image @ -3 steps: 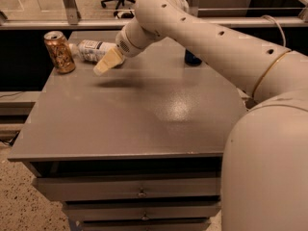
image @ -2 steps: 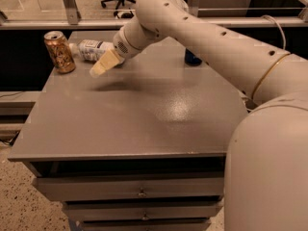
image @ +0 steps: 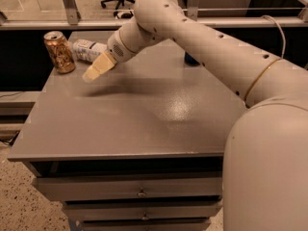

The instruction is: Move blue plastic bottle near orange can

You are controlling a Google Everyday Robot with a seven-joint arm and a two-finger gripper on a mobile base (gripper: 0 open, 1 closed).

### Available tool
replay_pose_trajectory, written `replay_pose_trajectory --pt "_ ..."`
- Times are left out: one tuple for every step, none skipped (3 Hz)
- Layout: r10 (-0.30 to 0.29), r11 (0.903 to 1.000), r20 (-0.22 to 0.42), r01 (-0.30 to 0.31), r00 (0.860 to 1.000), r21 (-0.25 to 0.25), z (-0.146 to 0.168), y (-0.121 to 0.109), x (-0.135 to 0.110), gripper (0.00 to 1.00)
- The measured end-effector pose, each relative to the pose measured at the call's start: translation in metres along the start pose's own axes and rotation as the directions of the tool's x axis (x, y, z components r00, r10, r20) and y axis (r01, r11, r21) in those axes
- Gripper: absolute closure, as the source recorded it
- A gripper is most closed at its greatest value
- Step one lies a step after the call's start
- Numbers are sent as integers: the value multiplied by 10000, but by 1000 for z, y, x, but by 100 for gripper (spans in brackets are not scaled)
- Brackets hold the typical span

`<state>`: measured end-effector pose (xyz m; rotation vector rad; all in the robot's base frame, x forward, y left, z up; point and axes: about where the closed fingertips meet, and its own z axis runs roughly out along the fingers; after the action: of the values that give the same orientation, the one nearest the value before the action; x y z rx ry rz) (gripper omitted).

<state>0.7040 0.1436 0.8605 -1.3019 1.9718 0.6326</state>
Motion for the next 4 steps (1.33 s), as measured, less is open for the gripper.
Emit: replay_pose_trajectory --pt "-274 9989 146 279 9995 -387 -3 14 -7 0" --pt "-357 9992 41 358 9994 -164 -15 14 -5 0" --pt "-461 9942 109 448 9989 982 -58 -4 17 0" --pt "-751 9852 733 626 9945 1597 -104 -17 38 0"
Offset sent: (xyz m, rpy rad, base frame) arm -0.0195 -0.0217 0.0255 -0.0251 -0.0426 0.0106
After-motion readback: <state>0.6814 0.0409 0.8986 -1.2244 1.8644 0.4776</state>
